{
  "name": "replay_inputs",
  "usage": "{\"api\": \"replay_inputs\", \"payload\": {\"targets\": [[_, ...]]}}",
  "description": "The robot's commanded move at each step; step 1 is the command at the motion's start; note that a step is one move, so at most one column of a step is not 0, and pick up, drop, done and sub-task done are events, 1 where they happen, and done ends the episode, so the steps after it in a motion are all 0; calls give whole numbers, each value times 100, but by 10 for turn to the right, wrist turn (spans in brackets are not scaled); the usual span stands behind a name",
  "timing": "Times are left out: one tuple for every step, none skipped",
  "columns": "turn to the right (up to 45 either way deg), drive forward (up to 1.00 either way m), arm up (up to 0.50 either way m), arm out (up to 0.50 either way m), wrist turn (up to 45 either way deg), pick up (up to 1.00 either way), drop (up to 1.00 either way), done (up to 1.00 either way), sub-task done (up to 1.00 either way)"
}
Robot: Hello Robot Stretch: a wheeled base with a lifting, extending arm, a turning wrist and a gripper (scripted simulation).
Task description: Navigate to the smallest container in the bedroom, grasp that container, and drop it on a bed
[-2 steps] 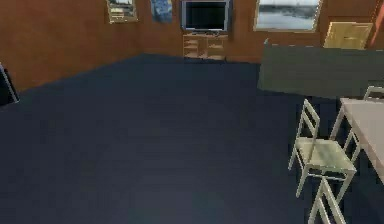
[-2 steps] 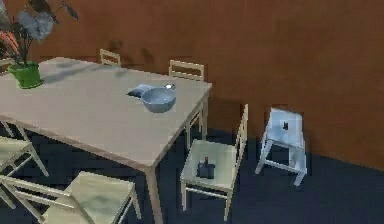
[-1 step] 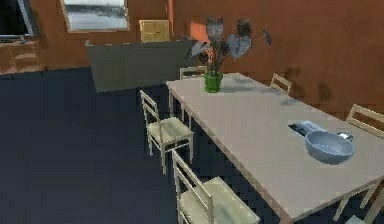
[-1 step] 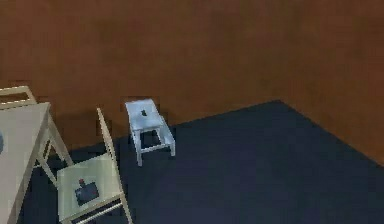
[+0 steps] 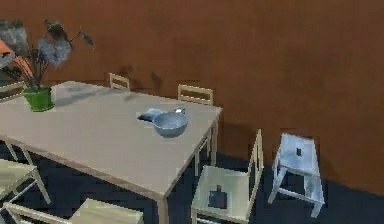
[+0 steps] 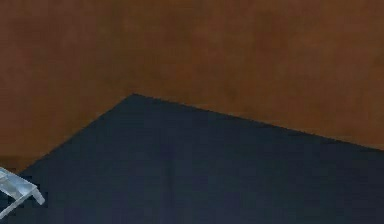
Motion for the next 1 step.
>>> {"api": "replay_inputs", "payload": {"targets": [[390,0,0,0,0,0,0,0,0]]}}
